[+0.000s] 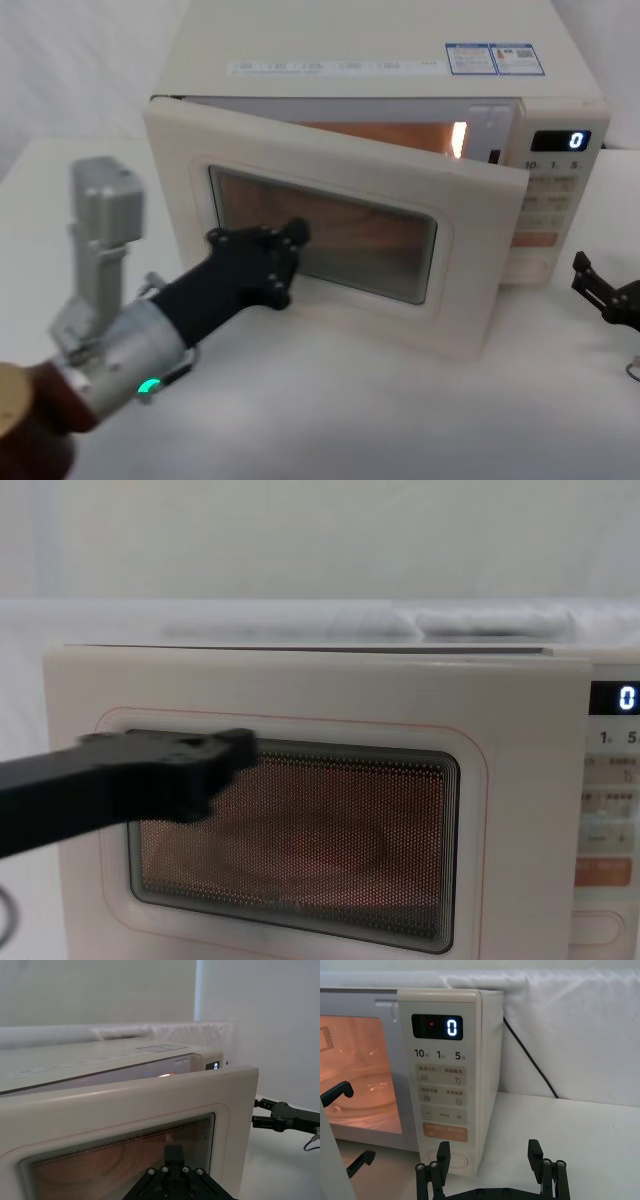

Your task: Press the button to open the microwave door with one hand; close the microwave door with the other hand.

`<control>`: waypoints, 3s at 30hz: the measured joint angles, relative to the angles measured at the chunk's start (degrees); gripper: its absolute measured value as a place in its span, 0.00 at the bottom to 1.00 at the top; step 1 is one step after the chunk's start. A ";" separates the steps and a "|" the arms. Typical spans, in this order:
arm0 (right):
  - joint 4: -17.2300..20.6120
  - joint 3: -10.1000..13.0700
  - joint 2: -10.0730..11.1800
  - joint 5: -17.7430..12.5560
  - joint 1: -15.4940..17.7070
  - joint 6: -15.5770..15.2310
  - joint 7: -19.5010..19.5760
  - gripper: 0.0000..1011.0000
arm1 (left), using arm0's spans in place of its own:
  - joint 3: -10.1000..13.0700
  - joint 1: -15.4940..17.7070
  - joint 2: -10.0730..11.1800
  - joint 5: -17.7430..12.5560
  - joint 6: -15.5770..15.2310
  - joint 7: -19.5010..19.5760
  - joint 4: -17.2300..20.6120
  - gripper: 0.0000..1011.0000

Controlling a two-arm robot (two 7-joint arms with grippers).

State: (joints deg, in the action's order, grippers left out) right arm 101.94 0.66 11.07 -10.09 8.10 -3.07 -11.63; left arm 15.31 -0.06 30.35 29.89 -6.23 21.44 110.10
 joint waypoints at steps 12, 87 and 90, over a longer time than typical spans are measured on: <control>0.00 0.01 0.00 0.00 0.00 0.00 0.00 0.99 | 7.37 7.34 -3.53 -3.42 -1.73 0.32 -3.32 0.00; 0.00 0.00 0.00 0.00 0.00 0.00 0.00 0.99 | 9.24 20.01 -20.31 -17.51 -6.05 -8.82 -16.70 0.00; 0.00 -0.01 0.00 0.00 0.00 0.00 0.00 0.99 | 8.89 19.97 -20.57 -17.81 -6.18 -8.72 -16.84 0.00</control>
State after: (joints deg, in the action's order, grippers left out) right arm 101.94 0.65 11.07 -10.09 8.10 -3.07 -11.63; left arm 24.20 19.91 9.78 12.08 -12.41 12.71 93.26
